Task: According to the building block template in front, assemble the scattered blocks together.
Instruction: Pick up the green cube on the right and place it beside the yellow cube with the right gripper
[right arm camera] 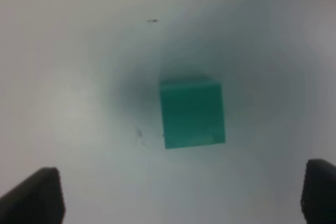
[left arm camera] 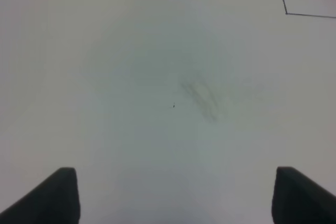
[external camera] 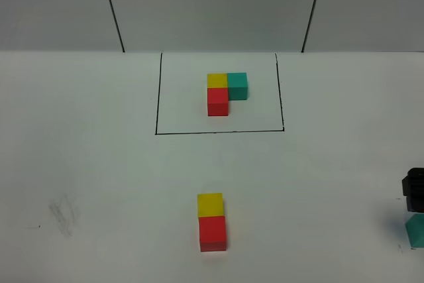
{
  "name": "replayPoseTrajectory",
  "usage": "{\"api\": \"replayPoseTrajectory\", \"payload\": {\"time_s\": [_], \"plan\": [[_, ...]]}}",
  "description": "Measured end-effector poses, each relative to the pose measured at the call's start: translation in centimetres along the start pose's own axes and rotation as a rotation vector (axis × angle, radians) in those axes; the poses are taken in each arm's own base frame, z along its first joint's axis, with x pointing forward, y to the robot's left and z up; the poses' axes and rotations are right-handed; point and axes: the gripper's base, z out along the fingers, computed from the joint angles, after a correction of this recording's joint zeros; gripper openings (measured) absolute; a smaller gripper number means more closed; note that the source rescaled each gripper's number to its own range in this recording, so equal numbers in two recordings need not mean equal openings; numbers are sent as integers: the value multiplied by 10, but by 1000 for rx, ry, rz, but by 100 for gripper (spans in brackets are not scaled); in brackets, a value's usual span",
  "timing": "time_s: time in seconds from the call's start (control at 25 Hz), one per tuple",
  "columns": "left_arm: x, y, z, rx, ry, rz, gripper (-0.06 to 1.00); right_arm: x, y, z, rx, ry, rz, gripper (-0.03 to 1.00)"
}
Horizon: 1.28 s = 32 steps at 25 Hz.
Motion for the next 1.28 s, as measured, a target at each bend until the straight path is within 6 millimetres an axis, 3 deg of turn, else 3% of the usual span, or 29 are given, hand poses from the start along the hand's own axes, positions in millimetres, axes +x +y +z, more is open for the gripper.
{"api": "replayPoseTrajectory", "payload": {"time_s": [0.32, 1.28], "plan": [[0, 0, 0, 0, -1, 1, 76, -9, -5, 41, 14, 94, 7, 86], [0, 0, 0, 0, 0, 1, 76, -6, -1, 104, 9, 233, -16, 82]]}}
